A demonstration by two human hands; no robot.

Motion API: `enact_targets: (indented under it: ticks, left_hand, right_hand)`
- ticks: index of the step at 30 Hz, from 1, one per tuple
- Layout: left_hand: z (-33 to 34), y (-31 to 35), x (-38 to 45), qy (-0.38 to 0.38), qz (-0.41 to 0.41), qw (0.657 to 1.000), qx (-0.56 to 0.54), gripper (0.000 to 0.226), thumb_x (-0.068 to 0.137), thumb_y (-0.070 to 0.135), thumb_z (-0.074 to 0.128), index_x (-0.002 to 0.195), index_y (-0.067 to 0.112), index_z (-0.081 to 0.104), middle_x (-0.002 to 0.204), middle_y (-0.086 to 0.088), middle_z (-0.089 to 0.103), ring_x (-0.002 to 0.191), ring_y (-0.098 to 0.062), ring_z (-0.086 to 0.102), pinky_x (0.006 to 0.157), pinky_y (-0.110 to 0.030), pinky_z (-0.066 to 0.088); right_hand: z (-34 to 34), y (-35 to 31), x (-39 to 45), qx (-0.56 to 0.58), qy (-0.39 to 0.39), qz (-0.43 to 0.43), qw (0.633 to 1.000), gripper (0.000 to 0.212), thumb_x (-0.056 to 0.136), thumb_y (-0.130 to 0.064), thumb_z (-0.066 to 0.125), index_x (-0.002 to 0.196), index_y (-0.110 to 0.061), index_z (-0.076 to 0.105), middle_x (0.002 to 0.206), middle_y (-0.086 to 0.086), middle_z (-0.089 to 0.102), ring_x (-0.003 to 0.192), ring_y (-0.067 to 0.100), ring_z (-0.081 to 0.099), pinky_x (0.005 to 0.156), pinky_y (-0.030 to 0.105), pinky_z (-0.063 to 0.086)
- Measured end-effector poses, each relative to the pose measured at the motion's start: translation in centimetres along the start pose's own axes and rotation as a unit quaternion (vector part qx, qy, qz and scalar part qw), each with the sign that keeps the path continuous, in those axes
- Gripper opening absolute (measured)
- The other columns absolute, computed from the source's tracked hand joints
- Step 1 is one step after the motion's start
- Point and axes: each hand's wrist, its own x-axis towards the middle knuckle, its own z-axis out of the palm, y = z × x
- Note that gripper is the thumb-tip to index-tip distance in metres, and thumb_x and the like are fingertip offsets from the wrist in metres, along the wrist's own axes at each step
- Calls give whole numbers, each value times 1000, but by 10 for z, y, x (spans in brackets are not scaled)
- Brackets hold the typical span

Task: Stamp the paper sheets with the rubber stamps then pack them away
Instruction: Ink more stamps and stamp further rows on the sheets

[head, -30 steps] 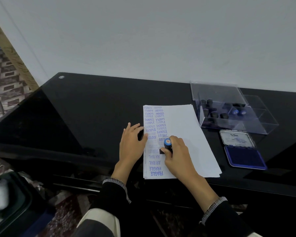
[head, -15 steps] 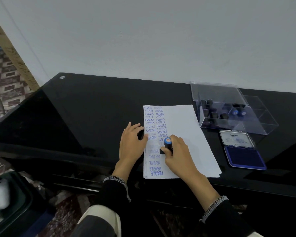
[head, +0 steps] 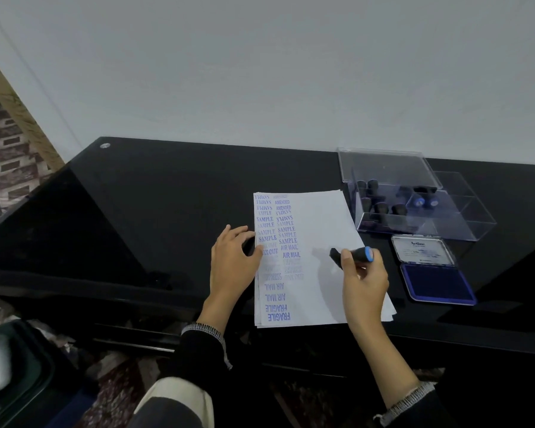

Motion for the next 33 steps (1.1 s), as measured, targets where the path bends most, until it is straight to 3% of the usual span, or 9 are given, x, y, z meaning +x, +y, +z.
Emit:
enact_targets:
  ticks: [6,10,16,19,23,28,31,33]
  left_hand:
    - [1,-1,1,-5,-10,1000,3,39,94,38,56,130,24,57,142,9,48,144,-11,19,115,-40,17]
    - [2,1,2,-4,-20,1000,17,41,97,38,51,135,22,53,144,7,46,144,-13,20,115,-41,21]
    - [-1,4,-2,-11,-12,1000,1,40,98,34,50,136,21,51,144,6,45,144,-13,20,115,-40,23]
    - [-3,8,-11,3,42,999,1,33,99,24,50,130,19,57,139,7,49,141,-12,27,117,-38,23]
    - [14,46,-30,-17,110,994,-11,25,98,20,50,117,20,65,125,7,59,122,-11,48,118,-36,19]
    - [63,115,-63,-89,171,979,-62,23,98,24,51,115,25,67,125,12,59,122,-5,45,115,-22,7]
    - [88,136,-76,-127,187,973,-51,28,98,30,50,123,24,62,130,10,54,129,-10,42,116,-25,7]
    - [99,139,-81,-148,192,970,-20,37,98,37,48,132,24,54,141,8,47,138,-14,30,118,-30,6]
  right_hand:
    - [10,3,2,13,19,-16,1000,17,91,-15,59,78,-20,50,81,2,60,75,12,56,70,8,43]
    - [19,2,9,-5,0,-27,1000,19,91,-16,60,76,-22,49,79,-2,59,74,7,55,71,13,43]
    - [7,1,7,-16,-33,-51,998,16,87,-14,65,79,-26,57,87,-2,56,76,9,52,66,8,39]
    - [-16,-4,11,-19,-55,-47,997,10,86,-14,67,79,-18,60,78,3,58,65,8,47,62,15,39]
    - [-66,-6,29,-15,-30,-11,999,11,86,-11,65,78,-16,60,67,3,62,58,7,56,61,27,46]
    - [-132,1,51,-17,-1,27,999,19,86,-3,63,76,-19,58,62,6,65,51,14,51,53,27,43]
    - [-159,6,60,-29,25,54,998,21,87,-3,59,73,-19,55,60,5,64,46,16,44,43,19,35]
    - [-168,8,64,-38,38,66,996,21,88,-14,59,69,-21,54,56,2,61,44,16,42,43,18,31]
